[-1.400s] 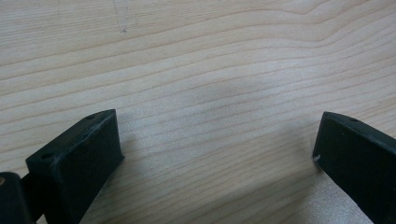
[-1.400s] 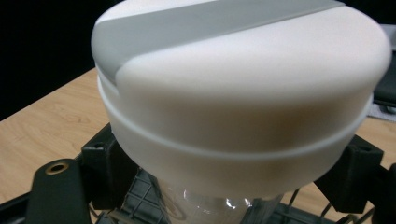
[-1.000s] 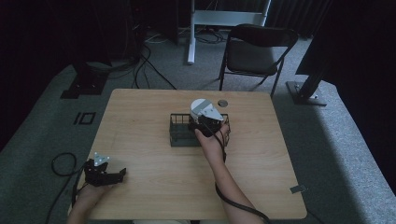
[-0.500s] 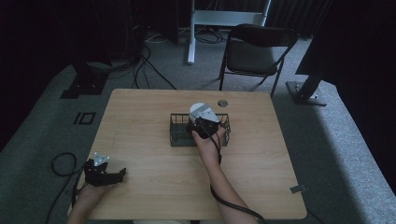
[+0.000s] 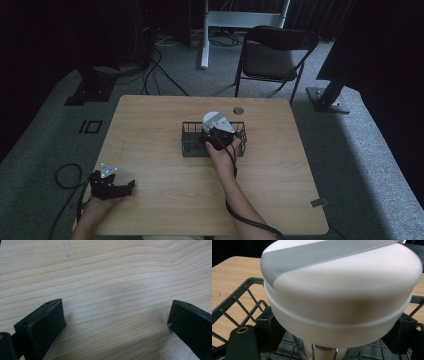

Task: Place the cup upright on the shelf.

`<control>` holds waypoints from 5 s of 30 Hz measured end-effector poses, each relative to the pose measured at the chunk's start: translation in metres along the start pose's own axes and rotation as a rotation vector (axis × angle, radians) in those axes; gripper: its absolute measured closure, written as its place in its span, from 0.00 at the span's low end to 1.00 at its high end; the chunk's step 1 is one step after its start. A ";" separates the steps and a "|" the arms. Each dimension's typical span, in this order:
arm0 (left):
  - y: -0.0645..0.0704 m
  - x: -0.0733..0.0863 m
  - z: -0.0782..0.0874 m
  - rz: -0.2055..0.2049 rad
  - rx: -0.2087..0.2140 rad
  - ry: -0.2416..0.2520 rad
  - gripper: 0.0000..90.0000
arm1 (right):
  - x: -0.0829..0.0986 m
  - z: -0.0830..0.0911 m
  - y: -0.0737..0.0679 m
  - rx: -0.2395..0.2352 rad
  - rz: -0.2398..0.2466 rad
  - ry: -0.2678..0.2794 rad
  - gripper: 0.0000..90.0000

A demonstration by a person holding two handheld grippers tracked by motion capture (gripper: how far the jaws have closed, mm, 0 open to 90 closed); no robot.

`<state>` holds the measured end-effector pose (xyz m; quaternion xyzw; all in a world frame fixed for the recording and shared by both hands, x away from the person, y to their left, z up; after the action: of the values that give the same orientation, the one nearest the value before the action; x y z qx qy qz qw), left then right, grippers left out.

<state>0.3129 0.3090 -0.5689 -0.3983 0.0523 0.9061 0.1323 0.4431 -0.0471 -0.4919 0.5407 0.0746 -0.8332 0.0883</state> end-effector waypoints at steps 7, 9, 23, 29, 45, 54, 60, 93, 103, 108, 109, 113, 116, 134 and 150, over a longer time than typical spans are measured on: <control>0.000 0.000 0.000 0.001 -0.002 -0.001 0.01 | 0.003 0.001 0.001 -0.016 0.000 0.015 0.20; 0.000 0.000 0.000 0.001 -0.002 -0.001 0.01 | 0.004 0.001 0.002 -0.026 -0.004 0.014 0.19; 0.000 0.000 0.000 0.004 -0.004 0.000 0.01 | 0.013 0.002 0.004 -0.073 -0.022 0.051 0.13; 0.000 0.000 0.000 0.004 -0.004 0.000 0.01 | 0.012 0.006 0.005 -0.075 -0.018 0.071 0.12; 0.000 0.000 0.000 0.004 -0.004 0.000 0.01 | 0.011 0.020 0.007 -0.093 -0.016 0.097 0.12; 0.000 0.000 0.000 0.004 -0.004 0.000 0.01 | 0.014 0.030 0.007 -0.109 -0.009 0.095 0.12; 0.000 0.000 0.000 0.005 -0.004 0.000 0.01 | 0.016 0.037 0.008 -0.113 0.012 0.105 0.12; -0.001 0.000 0.000 0.002 -0.004 -0.002 0.01 | 0.056 0.070 0.043 -0.120 0.018 0.082 0.12; -0.001 0.000 0.000 0.001 -0.004 -0.002 0.01 | 0.078 0.071 0.063 -0.090 0.016 0.039 0.12; -0.001 0.000 0.000 0.001 -0.004 -0.002 0.01 | 0.082 0.073 0.073 -0.085 0.010 0.019 0.12; -0.001 0.000 0.000 0.001 -0.004 -0.002 0.01 | 0.083 0.073 0.076 -0.081 0.008 0.014 0.12; -0.001 0.000 0.000 0.002 -0.004 -0.002 0.01 | 0.086 0.073 0.081 -0.080 0.007 0.001 0.12; -0.001 0.000 0.000 0.001 -0.004 -0.002 0.01 | 0.090 0.074 0.088 -0.072 0.002 -0.011 0.12; -0.001 0.000 0.000 0.002 -0.004 -0.001 0.01 | 0.107 0.078 0.116 -0.079 0.033 -0.097 0.12; -0.001 0.000 0.000 0.001 -0.004 -0.001 0.01 | 0.114 0.087 0.139 -0.072 0.010 -0.170 0.12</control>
<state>0.3130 0.3097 -0.5688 -0.3981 0.0505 0.9065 0.1309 0.3520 -0.2096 -0.5654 0.4647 0.0940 -0.8725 0.1181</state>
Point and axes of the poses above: each handheld gripper's, and its own axes: z roughly backward along the jaws, x roughly out of its underside, y roughly to its right, the point moved 3 cm from there along -z, roughly forward along the jaws, and after that the axes turned 4 degrees about y, right-handed, at the moved point
